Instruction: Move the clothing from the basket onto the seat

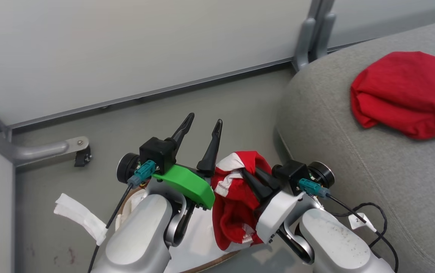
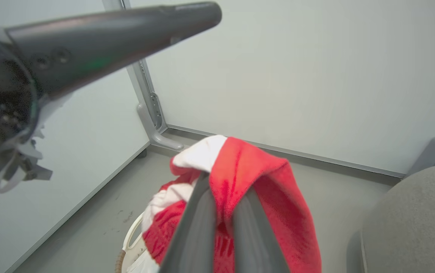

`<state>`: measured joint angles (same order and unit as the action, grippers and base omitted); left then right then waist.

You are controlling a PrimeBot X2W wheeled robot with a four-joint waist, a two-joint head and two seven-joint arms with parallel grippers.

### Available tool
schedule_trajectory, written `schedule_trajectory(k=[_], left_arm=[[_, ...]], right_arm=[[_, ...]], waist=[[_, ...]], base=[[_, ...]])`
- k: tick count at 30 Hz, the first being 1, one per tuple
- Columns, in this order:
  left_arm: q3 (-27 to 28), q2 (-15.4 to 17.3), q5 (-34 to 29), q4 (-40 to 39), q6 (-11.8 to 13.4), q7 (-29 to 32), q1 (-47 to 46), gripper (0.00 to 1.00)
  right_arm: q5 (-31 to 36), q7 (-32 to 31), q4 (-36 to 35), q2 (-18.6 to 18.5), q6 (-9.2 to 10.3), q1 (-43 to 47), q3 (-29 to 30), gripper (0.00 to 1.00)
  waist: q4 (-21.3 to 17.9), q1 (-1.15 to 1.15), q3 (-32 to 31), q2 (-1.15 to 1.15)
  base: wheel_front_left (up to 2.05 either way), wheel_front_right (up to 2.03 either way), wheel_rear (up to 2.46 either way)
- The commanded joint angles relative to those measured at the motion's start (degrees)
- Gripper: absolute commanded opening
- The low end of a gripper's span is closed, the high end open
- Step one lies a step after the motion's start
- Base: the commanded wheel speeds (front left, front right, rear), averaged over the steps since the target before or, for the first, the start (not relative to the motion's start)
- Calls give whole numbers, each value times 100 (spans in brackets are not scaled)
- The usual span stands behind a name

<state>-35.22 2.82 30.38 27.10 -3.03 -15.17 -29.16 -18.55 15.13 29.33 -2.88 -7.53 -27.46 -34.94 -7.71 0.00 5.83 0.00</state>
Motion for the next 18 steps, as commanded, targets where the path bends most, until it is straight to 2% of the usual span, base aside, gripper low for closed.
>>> schedule_trajectory(k=[1, 9, 18], left_arm=[[83, 18, -113, 8, -43, 4, 61, 100], [319, 20, -374, 112, -168, 4, 234, 100], [-275, 27, -216, 290, -349, 4, -138, 100]], right_arm=[[-15, 2, -91, -11, 8, 62, -18, 0], [-86, 1, -368, -15, 8, 252, -27, 0], [231, 2, -847, -6, 8, 582, 825, 0]], waist=[[-901, 0, 2, 0], [-2204, 0, 33, 0], [-2414, 0, 308, 0]], base=[[0, 0, 0], [0, 0, 0], [0, 0, 0]])
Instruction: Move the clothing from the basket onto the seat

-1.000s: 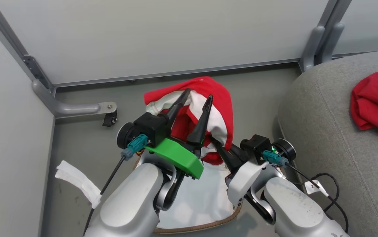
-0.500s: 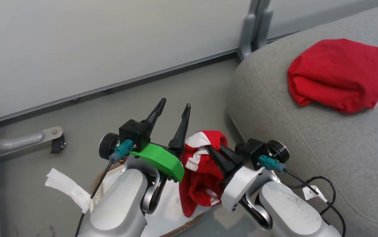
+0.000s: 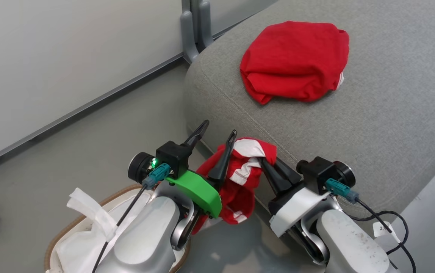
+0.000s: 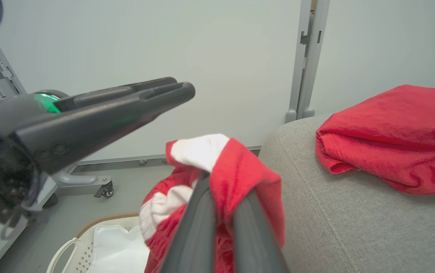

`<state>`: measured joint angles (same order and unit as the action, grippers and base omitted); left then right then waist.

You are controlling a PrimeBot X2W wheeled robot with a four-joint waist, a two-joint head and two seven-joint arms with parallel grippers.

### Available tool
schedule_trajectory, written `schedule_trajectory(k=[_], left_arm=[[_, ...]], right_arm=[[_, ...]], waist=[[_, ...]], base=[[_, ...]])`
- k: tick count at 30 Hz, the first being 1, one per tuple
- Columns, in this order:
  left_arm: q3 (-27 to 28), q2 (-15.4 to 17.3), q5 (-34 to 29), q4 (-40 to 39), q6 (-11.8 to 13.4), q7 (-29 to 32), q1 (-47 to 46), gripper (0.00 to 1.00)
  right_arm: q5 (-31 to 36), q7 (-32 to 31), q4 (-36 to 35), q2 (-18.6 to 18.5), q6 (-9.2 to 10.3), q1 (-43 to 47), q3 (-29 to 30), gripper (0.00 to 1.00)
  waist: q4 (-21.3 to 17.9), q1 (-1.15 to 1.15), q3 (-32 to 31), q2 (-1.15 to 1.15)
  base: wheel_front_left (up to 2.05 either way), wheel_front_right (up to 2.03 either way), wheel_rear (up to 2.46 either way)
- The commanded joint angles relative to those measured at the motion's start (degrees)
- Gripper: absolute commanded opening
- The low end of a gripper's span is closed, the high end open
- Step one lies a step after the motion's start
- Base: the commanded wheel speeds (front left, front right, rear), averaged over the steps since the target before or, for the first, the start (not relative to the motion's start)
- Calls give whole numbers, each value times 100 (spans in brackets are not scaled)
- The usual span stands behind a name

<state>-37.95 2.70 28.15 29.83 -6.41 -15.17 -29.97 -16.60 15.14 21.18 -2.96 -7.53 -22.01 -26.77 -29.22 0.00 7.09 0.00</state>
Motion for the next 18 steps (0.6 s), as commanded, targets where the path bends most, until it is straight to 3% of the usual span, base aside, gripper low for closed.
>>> schedule_trajectory(k=[1, 6, 10, 18], left_arm=[[-73, 39, 1, 62, -19, 4, -109, 100], [-121, 39, -13, 115, -49, 4, -202, 100], [-66, 39, -191, 203, -55, 4, -243, 100], [130, 105, -527, 305, -88, 4, -359, 100]], right_arm=[[67, 0, -92, 1, 8, 80, 101, 0], [306, 1, -432, 1, 8, -1, 458, 0], [656, 1, -705, -61, 8, -590, 812, 0], [999, 0, -574, -1040, 8, -2561, 1293, 0]], waist=[[-274, 0, 212, 0], [-281, 0, 303, 0], [-294, 0, 493, 0], [-297, 0, 1022, 0]], base=[[1, 1, 1], [9, 9, 9], [2, 2, 2], [0, 0, 0]])
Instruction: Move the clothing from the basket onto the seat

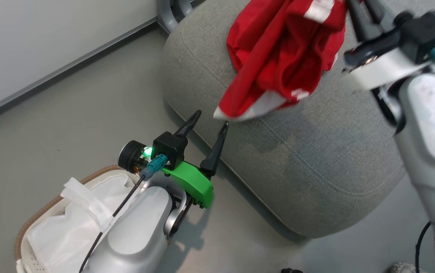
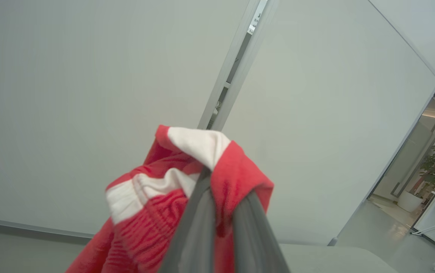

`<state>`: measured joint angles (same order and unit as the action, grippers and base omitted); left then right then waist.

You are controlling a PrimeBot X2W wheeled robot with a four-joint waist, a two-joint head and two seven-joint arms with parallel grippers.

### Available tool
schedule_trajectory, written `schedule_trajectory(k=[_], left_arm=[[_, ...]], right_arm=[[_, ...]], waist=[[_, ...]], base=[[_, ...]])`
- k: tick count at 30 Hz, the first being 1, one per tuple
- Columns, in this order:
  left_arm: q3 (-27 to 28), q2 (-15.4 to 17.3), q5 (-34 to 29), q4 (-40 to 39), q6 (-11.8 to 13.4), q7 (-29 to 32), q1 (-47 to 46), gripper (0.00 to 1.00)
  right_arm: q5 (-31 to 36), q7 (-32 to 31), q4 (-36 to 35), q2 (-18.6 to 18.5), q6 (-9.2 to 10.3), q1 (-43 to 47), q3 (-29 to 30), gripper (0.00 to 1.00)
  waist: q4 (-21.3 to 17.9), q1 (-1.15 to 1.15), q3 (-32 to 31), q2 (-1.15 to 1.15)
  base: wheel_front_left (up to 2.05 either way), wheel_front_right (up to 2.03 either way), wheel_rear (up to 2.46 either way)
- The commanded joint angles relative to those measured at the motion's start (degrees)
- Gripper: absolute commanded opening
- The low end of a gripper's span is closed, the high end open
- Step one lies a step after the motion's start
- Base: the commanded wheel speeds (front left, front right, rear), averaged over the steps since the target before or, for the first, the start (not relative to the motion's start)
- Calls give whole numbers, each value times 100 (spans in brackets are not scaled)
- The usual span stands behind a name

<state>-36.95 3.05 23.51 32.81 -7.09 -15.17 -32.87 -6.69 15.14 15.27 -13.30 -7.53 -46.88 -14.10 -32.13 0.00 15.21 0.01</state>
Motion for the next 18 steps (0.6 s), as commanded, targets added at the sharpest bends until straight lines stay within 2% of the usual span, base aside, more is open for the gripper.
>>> schedule_trajectory(k=[1, 7, 13, 16, 18], left_arm=[[48, 91, -94, 10, -24, 4, -70, 100], [157, 233, -214, -28, -37, 4, -102, 100], [68, 315, -365, -104, -39, 4, -313, 100], [44, 339, -388, -123, -42, 4, -427, 100], [46, 390, -396, -124, -44, 4, -483, 100]], right_arm=[[40, 0, 76, -97, 8, -287, 69, 0], [256, 0, 953, -682, 8, -1517, 345, 0], [621, 0, 2055, -1258, 8, -2134, 876, 0], [775, 0, 2549, -1367, 9, -2167, 1343, 0], [854, 0, 2780, -1302, 8, -2097, 1595, 0]], waist=[[-7, 0, 265, -1], [31, 0, 696, -1], [430, 0, 1215, -1], [617, 0, 1495, -1], [712, 0, 1664, -1]], base=[[0, 0, 0], [0, 0, 0], [0, 0, 0], [0, 0, 0], [0, 0, 0]])
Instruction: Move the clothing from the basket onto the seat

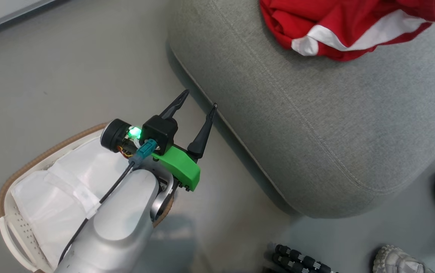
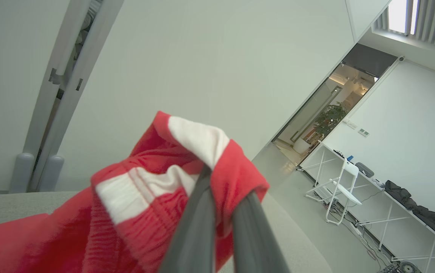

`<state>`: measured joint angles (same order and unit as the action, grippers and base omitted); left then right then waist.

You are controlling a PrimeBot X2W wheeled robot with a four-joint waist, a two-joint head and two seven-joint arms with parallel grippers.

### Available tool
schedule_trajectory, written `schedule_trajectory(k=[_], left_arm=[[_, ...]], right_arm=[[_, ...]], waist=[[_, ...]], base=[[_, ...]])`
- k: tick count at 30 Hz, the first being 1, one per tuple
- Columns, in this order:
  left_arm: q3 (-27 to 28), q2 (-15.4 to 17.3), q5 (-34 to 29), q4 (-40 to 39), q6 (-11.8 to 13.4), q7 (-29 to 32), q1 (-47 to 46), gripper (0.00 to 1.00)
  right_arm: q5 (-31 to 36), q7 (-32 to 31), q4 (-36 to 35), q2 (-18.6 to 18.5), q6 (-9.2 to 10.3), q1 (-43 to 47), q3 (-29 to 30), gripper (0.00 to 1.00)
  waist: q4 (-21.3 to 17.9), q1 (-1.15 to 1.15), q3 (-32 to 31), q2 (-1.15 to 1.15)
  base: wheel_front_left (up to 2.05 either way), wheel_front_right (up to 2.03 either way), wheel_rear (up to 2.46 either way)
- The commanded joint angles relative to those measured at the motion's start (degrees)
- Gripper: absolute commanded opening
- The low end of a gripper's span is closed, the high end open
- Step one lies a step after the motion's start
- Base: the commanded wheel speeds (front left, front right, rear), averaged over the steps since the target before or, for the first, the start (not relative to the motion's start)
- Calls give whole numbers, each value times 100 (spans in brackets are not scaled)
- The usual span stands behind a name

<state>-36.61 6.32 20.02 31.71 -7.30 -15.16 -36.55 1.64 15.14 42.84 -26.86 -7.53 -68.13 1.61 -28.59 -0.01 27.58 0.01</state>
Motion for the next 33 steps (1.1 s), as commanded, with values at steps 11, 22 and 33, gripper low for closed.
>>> schedule_trajectory(k=[11, 22, 33], left_arm=[[-13, 327, -123, -82, -25, 3, -393, 100], [61, 304, -55, -77, 0, 3, -408, 100], [398, 109, -55, -103, 40, 3, 75, 100]], right_arm=[[363, 0, 316, 794, 8, 633, 888, 0], [521, 0, 254, 1283, 9, 1239, 1137, 100], [109, 0, -664, 1250, 8, 1989, 421, 100]], waist=[[613, 1, 1091, -1], [523, 1, 914, -1], [414, 1, -28, -1]], base=[[0, 0, 0], [0, 0, 0], [0, 0, 0]])
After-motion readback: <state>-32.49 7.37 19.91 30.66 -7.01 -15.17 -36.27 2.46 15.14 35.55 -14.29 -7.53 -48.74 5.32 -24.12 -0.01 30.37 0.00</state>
